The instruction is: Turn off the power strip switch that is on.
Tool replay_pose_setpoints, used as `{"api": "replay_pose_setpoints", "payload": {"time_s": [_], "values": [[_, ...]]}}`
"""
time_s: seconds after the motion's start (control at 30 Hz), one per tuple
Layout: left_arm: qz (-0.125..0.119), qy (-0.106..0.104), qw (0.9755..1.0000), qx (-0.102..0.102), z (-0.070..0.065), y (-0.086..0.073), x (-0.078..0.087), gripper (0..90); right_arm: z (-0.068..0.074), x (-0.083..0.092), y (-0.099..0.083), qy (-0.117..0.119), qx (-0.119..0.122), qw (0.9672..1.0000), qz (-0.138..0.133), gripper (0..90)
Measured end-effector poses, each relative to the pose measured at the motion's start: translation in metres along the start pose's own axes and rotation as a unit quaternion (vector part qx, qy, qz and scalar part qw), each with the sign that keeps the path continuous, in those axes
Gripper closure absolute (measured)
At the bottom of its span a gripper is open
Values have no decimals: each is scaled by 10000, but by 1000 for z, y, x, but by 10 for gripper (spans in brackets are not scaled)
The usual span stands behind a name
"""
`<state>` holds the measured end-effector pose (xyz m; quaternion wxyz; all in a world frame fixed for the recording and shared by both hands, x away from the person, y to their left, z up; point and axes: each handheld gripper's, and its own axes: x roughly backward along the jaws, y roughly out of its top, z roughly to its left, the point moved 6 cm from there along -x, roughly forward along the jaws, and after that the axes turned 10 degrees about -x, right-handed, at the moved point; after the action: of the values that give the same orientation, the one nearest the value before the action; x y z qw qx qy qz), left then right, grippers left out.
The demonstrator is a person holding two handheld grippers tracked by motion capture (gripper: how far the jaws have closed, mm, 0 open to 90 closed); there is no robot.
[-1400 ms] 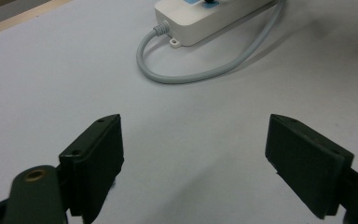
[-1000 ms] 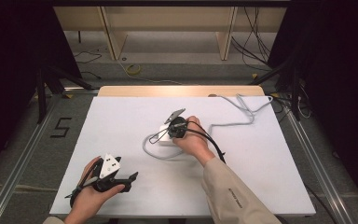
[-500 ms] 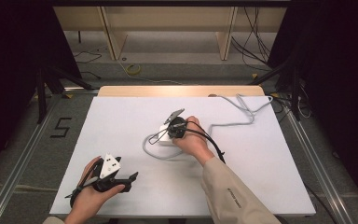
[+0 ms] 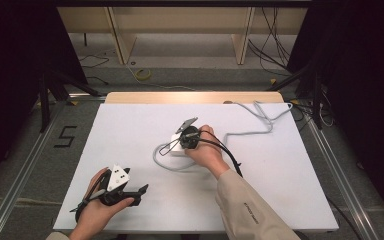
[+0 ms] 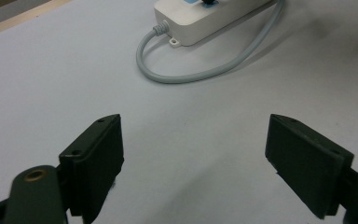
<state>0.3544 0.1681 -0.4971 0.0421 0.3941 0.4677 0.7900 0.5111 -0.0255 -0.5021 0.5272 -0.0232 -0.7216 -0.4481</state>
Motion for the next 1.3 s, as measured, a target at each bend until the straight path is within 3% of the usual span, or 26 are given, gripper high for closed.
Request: {"api": "replay_pose_setpoints", "payload": {"time_s": [0.2,0.83,1.3], "values": [[-4,-4,10000,3,0,0,0,192,0,0,0,22,-136,9999,-5,900],[-4,-15,10000,15,0,0,0,192,0,1,-1,-2,-78,10000,-24,900],[-3,-27,10000,8,0,0,-1,192,1,1,-2,-6,-177,9998,-67,900]]}}
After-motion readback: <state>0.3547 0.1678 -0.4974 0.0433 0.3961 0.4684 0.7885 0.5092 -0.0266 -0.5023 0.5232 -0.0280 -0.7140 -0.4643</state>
